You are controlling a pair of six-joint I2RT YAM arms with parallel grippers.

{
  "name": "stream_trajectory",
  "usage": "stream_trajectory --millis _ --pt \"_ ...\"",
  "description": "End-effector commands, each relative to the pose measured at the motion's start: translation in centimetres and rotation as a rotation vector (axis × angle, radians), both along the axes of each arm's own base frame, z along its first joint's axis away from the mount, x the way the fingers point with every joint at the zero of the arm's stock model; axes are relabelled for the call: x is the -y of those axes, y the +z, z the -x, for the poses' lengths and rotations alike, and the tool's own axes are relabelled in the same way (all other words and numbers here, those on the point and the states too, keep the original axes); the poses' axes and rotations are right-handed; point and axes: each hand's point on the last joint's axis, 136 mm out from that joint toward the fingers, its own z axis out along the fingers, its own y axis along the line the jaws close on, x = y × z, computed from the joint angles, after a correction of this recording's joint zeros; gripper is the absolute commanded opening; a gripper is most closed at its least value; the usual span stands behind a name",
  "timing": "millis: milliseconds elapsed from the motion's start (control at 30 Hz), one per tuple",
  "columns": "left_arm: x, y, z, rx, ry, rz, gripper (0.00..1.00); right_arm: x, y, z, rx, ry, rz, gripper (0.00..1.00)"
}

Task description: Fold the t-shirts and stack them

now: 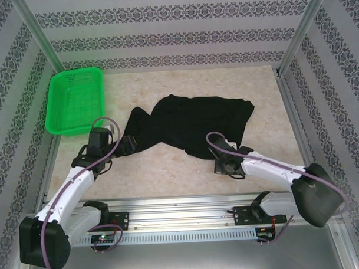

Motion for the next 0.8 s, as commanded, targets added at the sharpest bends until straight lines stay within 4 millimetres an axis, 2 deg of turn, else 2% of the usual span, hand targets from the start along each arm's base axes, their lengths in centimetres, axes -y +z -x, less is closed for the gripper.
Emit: stream_trajectory --millis 0,167,300,500,767 --pt "-1.7 -2.1 1.0 -0.076 0.095 -0.01 1.0 0.9 1.6 0.2 0.039 0.008 0.015 0.0" --pt "-2.3 -3.9 1.1 -0.134 0.127 -0.006 0.98 1.0 3.1 0.4 0.067 0.023 -0.003 0.0" --pt "-3.1 -5.9 0.8 -0.166 0.194 0.062 0.92 0.6 3.4 0.5 0.077 0.034 -0.032 0.0" --pt "-3.5 -7.5 -0.8 -0.172 0.246 0.137 0.8 0.5 3.4 0.7 0.078 0.051 -0.031 0.0" --pt "-4.5 -9.5 -2.3 -0.182 0.3 0.108 0.69 0.4 4.2 1.0 0.097 0.071 -0.039 0.0"
